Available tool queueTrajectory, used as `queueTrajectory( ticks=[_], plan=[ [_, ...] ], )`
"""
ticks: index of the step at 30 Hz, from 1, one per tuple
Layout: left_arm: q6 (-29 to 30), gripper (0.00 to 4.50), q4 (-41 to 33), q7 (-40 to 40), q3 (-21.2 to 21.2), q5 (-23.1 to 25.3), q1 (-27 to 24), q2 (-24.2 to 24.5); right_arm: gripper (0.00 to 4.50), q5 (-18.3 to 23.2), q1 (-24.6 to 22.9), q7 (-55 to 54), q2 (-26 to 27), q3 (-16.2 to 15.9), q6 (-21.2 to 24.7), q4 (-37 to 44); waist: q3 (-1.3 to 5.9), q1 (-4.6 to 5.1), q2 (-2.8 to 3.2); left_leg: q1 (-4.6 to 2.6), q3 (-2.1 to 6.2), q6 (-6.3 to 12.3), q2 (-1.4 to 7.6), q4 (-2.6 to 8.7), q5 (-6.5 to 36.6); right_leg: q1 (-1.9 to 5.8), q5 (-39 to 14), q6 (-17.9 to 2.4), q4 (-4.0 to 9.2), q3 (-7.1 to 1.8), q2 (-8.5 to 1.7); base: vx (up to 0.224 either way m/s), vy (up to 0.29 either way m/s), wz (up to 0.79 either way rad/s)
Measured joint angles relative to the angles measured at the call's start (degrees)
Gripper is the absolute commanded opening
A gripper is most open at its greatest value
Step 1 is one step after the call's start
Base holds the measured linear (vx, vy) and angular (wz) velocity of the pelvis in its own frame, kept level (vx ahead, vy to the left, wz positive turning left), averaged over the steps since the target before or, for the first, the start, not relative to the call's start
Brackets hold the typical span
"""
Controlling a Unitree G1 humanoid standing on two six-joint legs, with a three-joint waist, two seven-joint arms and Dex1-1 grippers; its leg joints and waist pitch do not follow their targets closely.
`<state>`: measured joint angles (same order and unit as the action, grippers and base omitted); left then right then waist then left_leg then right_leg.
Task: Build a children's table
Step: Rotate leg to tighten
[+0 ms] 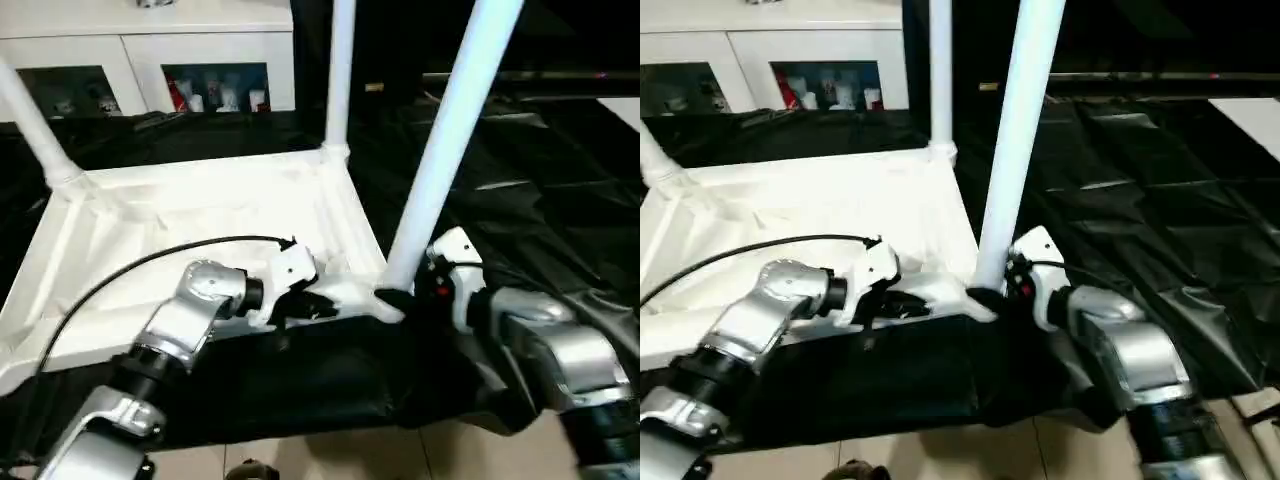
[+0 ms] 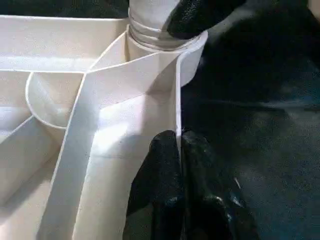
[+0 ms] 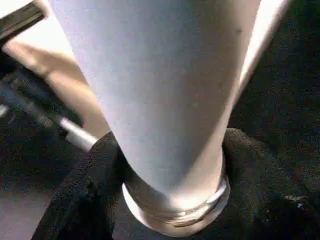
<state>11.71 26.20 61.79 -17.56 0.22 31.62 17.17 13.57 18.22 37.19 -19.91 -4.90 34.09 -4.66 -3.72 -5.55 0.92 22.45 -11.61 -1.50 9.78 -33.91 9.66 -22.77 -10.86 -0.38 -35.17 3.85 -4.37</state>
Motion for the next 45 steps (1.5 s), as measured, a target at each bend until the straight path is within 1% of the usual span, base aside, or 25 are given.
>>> queueTrajectory(
  ticks=[2,5,6,8,11,13,21,22,23,25,27,28,29,30,31,32,33,34,36,37,39,40,42,45],
  plan=[
    [0.68,0.00,2.40,-4.50,0.31,1.39,1.63,-2.69,2.63,-0.73,1.36,-6.31,3.67,2.24,-0.59,-2.76,-0.02,0.44,-0.05,-0.12,0.00,0.00,-0.02,-0.01,0.00,0.11,0.03,-0.04,0.01,-0.03,0.00,0.000,0.000,0.00],
    [2.09,0.00,4.84,-9.98,0.51,2.36,3.13,-6.10,2.63,-1.37,2.66,-12.87,6.78,3.97,-2.00,-5.85,-0.01,0.37,-0.04,-0.22,0.00,0.00,-0.03,0.01,0.00,0.24,-0.03,0.07,0.15,-0.03,-0.01,0.000,0.000,0.00],
    [2.91,0.00,6.72,-13.09,1.08,2.65,4.09,-8.24,2.63,-2.32,3.75,-16.10,9.04,5.07,-3.12,-7.98,-0.01,0.35,-0.04,-0.40,-0.01,0.00,-0.03,0.00,0.00,0.43,-0.04,0.10,0.14,-0.03,-0.01,0.000,0.000,0.00],
    [3.57,0.00,11.80,-20.91,1.77,4.07,7.18,-13.29,2.63,-4.64,7.53,-25.42,13.44,7.38,-6.89,-14.36,-0.03,0.39,-0.05,-0.47,-0.01,-0.01,-0.08,0.01,0.00,0.53,-0.10,0.19,0.23,-0.03,-0.06,0.000,0.000,0.00],
    [3.80,0.00,15.15,-26.93,1.85,4.69,9.08,-17.28,2.63,-6.93,10.30,-32.53,15.64,8.45,-10.83,-19.35,-0.03,0.55,-0.04,-0.48,-0.01,0.00,-0.15,0.02,0.00,0.59,-0.11,0.21,0.36,-0.05,-0.13,0.000,0.000,0.00],
    [3.67,0.00,15.35,-28.20,1.85,5.09,9.23,-17.79,2.63,-7.56,11.05,-34.05,16.24,8.52,-12.27,-20.82,-0.02,0.52,-0.04,-0.47,-0.01,0.00,-0.16,0.06,0.00,0.59,-0.09,0.22,0.36,-0.06,-0.13,0.000,0.000,0.00],
    [1.47,0.00,15.48,-27.69,1.56,5.99,9.23,-16.91,2.63,-8.84,11.45,-33.85,16.92,8.45,-16.19,-22.81,-0.02,0.45,-0.02,-0.42,-0.01,0.00,-0.15,0.31,0.00,0.43,0.08,0.22,0.27,-0.01,-0.13,0.000,0.000,0.00],
    [1.28,0.00,15.48,-27.50,1.54,5.98,9.21,-16.72,2.93,-8.91,11.45,-33.51,16.91,8.45,-16.31,-22.85,-0.02,0.46,-0.02,-0.41,-0.01,0.00,-0.15,0.33,0.00,0.40,0.07,0.24,0.27,-0.01,-0.13,0.000,0.000,0.00],
    [0.92,0.00,15.44,-26.72,1.52,5.94,9.17,-16.34,2.93,-8.94,11.37,-32.77,16.68,8.34,-16.43,-22.72,-0.02,0.48,-0.01,-0.39,-0.01,0.00,-0.15,0.35,0.00,0.37,0.07,0.25,0.27,-0.01,-0.13,0.000,0.000,0.00],
    [0.42,0.00,14.87,-24.57,1.57,5.55,8.83,-15.04,2.93,-8.94,10.84,-29.38,14.98,6.76,-16.09,-21.78,-0.03,0.47,0.00,-0.34,-0.01,0.00,-0.14,0.39,0.00,0.30,0.08,0.25,0.26,0.00,-0.11,0.000,0.000,0.00],
    [-0.20,0.00,14.51,-23.19,1.65,5.36,8.69,-13.95,3.30,-8.96,10.44,-27.37,14.07,5.93,-15.58,-20.62,-0.04,0.48,0.01,-0.24,-0.01,-0.01,-0.13,0.42,0.00,0.14,0.10,0.21,0.21,0.00,-0.10,0.000,0.000,0.00],
    [-0.58,0.00,13.90,-22.06,1.66,5.17,8.38,-13.16,3.33,-8.95,10.06,-25.63,13.13,5.05,-15.00,-19.54,-0.05,0.47,0.03,-0.13,-0.01,-0.01,-0.13,0.43,0.00,0.01,0.15,0.14,0.19,0.00,-0.09,0.000,0.000,0.00],
    [-0.72,0.00,13.61,-21.44,1.65,5.14,8.24,-12.83,3.44,-8.95,9.82,-24.59,12.59,4.63,-14.40,-18.68,-0.05,0.46,0.03,-0.06,-0.01,-0.01,-0.12,0.43,-0.01,-0.06,0.17,0.10,0.17,0.00,-0.09,0.000,0.000,0.00],
    [-0.89,0.00,13.33,-20.79,1.65,5.13,8.13,-12.54,3.44,-8.94,9.59,-23.78,12.31,4.32,-14.16,-17.94,-0.05,0.45,0.03,-0.02,-0.01,-0.01,-0.12,0.43,-0.01,-0.10,0.19,0.07,0.17,0.01,-0.09,0.000,0.000,0.00],
    [-1.15,0.00,12.56,-19.22,1.47,4.92,7.78,-11.83,3.59,-8.96,8.99,-21.69,10.28,3.56,-12.61,-15.69,-0.08,0.43,0.07,0.05,-0.01,0.00,-0.12,0.41,-0.01,-0.15,0.18,0.09,0.18,0.01,-0.08,0.000,0.000,0.00],
    [-1.44,0.00,11.55,-17.34,1.31,4.44,7.20,-10.91,3.71,-8.84,8.38,-18.82,7.75,2.12,-11.08,-13.33,-0.10,0.37,0.10,0.09,-0.01,0.00,-0.12,0.42,-0.01,-0.15,0.16,0.11,0.21,0.00,-0.08,0.000,0.000,0.00],
    [-1.58,0.00,10.75,-15.65,1.22,4.04,6.70,-10.06,3.71,-8.68,8.05,-16.42,5.98,1.42,-9.82,-11.61,-0.10,0.29,0.11,0.10,-0.01,0.01,-0.12,0.40,-0.01,-0.15,0.13,0.16,0.22,0.00,-0.08,0.000,0.000,0.00],
    [-1.76,0.00,9.54,-12.99,0.91,3.49,6.12,-8.74,3.79,-8.20,7.40,-12.80,3.19,0.24,-7.93,-8.63,-0.11,0.06,0.12,0.15,-0.01,0.01,-0.11,0.39,-0.01,-0.17,0.09,0.19,0.24,0.01,-0.08,0.000,0.000,0.00],
    [-2.17,0.00,8.09,-9.39,0.75,2.87,5.21,-7.20,3.96,-7.07,6.37,-8.60,0.11,-0.57,-5.91,-5.40,-0.11,-0.34,0.13,0.17,-0.01,0.01,-0.11,0.35,-0.01,-0.17,0.02,0.20,0.25,0.00,-0.08,0.000,0.000,0.00],
    [-2.48,0.00,7.18,-7.13,0.39,2.27,4.78,-6.22,4.06,-6.51,5.41,-5.50,-2.18,-1.61,-4.82,-3.23,-0.13,-0.58,0.15,0.21,-0.02,0.01,-0.11,0.35,-0.01,-0.17,0.00,0.19,0.28,0.00,-0.08,0.000,0.000,0.00],
    [-2.58,0.00,6.05,-4.69,0.06,1.64,4.22,-5.10,4.14,-6.08,4.06,-1.83,-4.89,-2.50,-3.86,-1.20,-0.13,-0.84,0.14,0.23,-0.02,0.02,-0.10,0.29,-0.01,-0.17,-0.02,0.18,0.29,-0.01,-0.08,0.000,0.000,0.00],
    [-2.65,0.00,5.08,-3.23,-0.33,1.19,3.78,-4.24,4.37,-5.62,3.31,0.78,-6.88,-3.27,-3.05,0.31,-0.14,-0.94,0.15,0.34,-0.02,0.04,-0.11,0.26,-0.02,-0.25,-0.02,0.18,0.29,-0.01,-0.08,0.000,0.000,0.00],
    [-2.62,0.00,2.52,-0.09,-0.75,0.49,2.39,-2.42,4.44,-4.55,1.83,4.71,-10.16,-4.30,-2.16,2.71,-0.15,-1.12,0.13,0.39,-0.02,0.06,-0.09,0.26,-0.03,-0.29,-0.03,0.18,0.28,0.00,-0.08,0.000,0.000,0.00],
    [-2.31,0.00,0.83,3.32,-1.06,-0.27,1.74,-0.85,4.48,-3.65,1.27,8.34,-12.12,-4.58,-0.82,4.39,-0.16,-1.07,0.12,0.41,-0.02,0.06,-0.08,0.24,-0.03,-0.34,-0.02,0.17,0.22,0.00,-0.08,0.000,0.000,0.00]
  ],
)
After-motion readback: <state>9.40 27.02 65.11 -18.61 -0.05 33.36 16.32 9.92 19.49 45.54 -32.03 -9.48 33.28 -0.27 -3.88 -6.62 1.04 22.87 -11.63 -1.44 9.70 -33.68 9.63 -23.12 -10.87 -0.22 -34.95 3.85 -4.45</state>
